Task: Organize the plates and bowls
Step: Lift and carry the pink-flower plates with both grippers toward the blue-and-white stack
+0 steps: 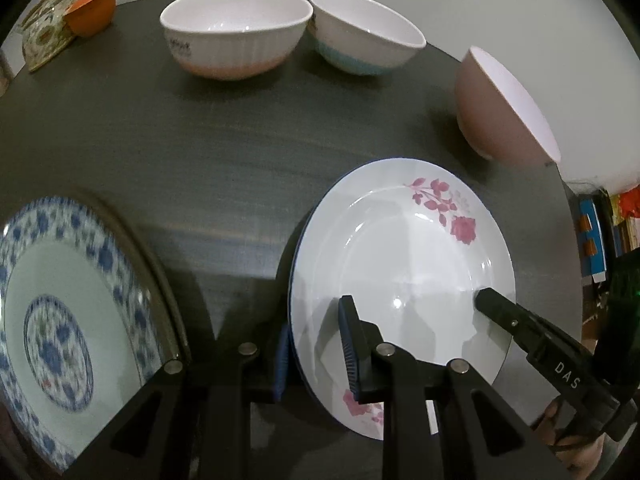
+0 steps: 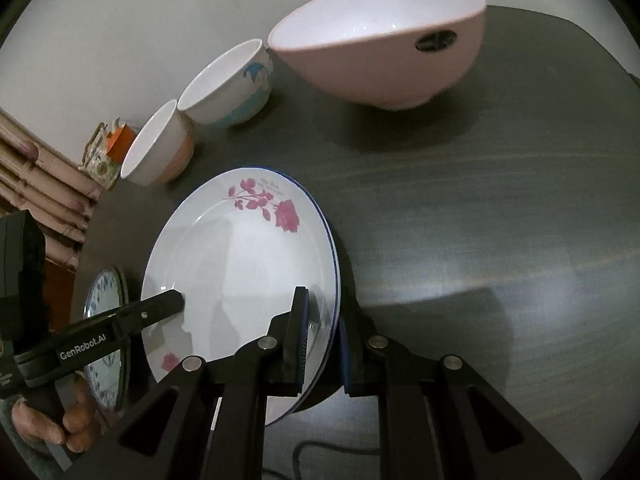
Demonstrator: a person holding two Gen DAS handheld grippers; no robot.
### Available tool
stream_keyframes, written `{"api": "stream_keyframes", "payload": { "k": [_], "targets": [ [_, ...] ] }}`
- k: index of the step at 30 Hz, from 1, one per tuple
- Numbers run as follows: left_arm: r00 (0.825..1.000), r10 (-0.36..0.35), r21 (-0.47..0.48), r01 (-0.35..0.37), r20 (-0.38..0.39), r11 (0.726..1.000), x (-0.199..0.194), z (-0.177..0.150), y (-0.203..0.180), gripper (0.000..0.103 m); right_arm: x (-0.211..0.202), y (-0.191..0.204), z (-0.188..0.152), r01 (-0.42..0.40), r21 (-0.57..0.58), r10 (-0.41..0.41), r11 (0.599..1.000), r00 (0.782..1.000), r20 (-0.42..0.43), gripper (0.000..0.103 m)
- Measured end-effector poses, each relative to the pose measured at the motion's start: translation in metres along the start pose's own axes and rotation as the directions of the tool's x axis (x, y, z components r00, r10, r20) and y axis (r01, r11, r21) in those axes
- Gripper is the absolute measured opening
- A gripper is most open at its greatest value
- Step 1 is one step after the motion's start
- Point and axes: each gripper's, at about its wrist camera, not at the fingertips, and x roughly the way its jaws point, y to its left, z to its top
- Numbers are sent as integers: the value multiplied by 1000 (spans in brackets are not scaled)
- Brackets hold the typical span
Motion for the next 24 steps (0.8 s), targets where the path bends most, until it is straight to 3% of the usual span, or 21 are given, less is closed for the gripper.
{"api": "stream_keyframes", "payload": {
  "k": [12,24],
  "targets": [
    [998,1,-7,-1,-67,1000,23,-13,-12,22,-18,-1,-41,8,27,-5,1000,995,-101,14],
    [995,-16,-18,15,-101,1000,27,4,5,22,-20,-4,-50,-8,53,15,999,990,-138,16]
  ]
}}
